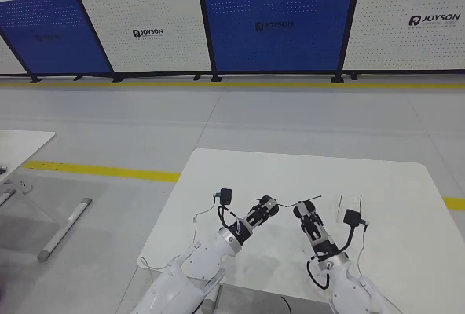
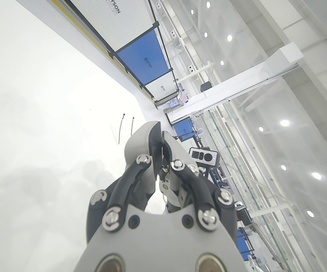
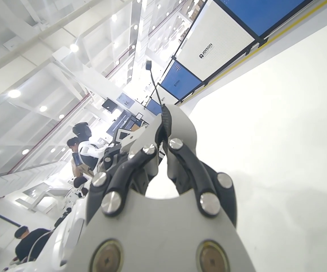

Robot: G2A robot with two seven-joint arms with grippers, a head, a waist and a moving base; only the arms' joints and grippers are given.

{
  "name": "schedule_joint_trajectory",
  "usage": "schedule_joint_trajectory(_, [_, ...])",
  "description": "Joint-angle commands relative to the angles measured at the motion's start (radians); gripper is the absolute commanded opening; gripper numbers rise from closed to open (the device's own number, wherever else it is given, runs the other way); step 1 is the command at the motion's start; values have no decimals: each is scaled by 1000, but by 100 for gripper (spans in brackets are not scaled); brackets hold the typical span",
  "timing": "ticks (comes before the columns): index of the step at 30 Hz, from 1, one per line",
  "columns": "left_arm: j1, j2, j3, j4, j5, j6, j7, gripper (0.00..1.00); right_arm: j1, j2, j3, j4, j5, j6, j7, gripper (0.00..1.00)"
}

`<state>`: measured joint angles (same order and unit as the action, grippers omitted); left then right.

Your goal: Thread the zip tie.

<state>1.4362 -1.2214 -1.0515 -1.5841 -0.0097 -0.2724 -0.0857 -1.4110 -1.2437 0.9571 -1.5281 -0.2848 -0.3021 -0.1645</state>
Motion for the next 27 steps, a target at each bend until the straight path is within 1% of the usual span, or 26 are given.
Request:
schedule_joint_trajectory(1, [0, 0, 0, 0, 0, 0, 0, 0, 0, -2, 2, -1, -2, -1, 4, 0])
schedule_joint_trajectory(8, [0, 0, 0, 0, 0, 0, 0, 0, 9, -13, -4, 3, -14, 14, 17, 0])
schedule_joint_trajectory(15, [0, 0, 0, 0, 0, 0, 0, 0, 12, -21, 3, 14, -12, 13, 20, 0])
schedule_joint_trajectory(21, [0, 0, 0, 0, 0, 0, 0, 0, -16, -21, 30, -6, -17, -11, 14, 0])
schedule_joint_trajectory(27, [0, 0, 0, 0, 0, 0, 0, 0, -31, -23, 41, -18, -32, -11, 29, 0])
